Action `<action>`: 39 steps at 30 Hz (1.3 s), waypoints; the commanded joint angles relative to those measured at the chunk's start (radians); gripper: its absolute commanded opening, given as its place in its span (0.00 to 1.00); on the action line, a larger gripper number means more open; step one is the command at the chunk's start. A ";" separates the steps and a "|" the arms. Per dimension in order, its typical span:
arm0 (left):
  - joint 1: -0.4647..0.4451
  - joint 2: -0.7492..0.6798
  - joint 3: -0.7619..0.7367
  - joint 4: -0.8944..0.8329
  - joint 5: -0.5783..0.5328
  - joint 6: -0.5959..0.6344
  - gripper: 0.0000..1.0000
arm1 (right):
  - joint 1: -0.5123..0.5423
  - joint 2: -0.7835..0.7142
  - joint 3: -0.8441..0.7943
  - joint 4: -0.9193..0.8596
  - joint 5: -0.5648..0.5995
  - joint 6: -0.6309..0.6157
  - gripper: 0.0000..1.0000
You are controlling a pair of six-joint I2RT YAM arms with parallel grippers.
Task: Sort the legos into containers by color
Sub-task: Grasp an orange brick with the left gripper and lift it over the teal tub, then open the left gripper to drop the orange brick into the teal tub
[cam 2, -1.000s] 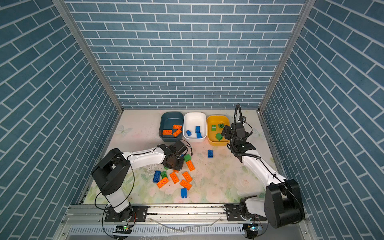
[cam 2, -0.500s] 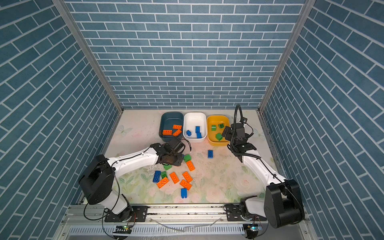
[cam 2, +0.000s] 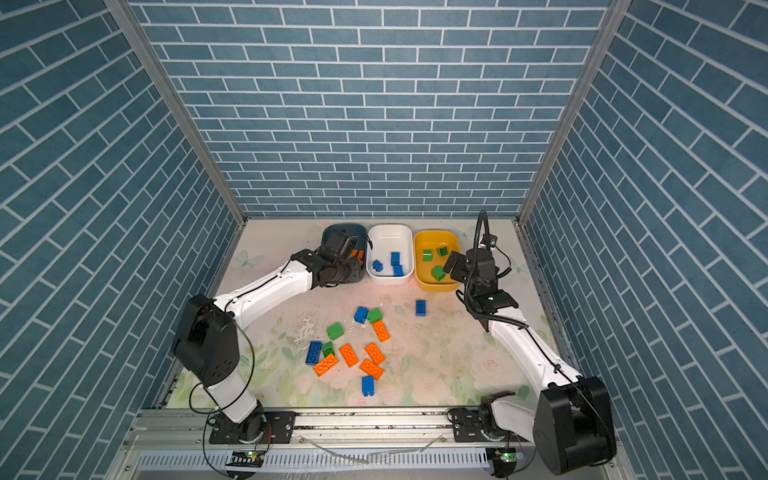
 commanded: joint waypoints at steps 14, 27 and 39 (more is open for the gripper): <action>0.172 0.428 0.501 -0.162 -0.087 0.030 0.36 | -0.003 -0.039 0.018 -0.119 -0.149 -0.075 0.99; 0.087 0.257 0.367 -0.134 -0.059 0.076 0.86 | 0.001 -0.008 0.006 -0.110 -0.302 -0.085 0.99; -0.067 -0.056 -0.225 -0.206 0.003 -0.260 0.95 | 0.039 0.062 0.011 -0.060 -0.325 -0.101 0.98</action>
